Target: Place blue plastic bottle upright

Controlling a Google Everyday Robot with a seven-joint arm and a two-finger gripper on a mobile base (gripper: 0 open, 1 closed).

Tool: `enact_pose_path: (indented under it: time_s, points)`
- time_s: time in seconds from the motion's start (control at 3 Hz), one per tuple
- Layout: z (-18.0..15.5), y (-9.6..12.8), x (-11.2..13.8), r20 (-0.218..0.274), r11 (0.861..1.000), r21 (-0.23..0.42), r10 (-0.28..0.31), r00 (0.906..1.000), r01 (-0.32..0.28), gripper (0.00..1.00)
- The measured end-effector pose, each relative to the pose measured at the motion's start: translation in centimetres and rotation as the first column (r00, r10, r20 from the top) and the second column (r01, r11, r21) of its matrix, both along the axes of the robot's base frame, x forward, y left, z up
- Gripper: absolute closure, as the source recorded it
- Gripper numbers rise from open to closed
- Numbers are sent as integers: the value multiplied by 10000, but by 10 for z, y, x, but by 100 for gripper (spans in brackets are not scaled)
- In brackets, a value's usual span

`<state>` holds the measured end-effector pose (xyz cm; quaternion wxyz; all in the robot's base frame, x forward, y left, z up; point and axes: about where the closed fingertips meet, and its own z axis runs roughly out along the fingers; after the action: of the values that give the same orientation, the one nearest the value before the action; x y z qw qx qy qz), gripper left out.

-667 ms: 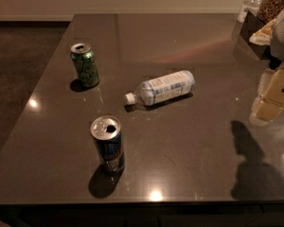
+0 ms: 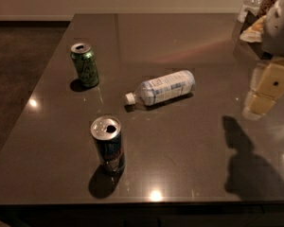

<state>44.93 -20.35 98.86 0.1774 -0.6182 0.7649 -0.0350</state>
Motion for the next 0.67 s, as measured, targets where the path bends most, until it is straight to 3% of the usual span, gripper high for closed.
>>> enact_pose_path:
  time_s: [0.33,0.67]
  points:
    - [-1,26,24,33,9942,127,1066,9943,-1066,0]
    - [-7,51,51,120,9770,-7,2134,9769,-2134,0]
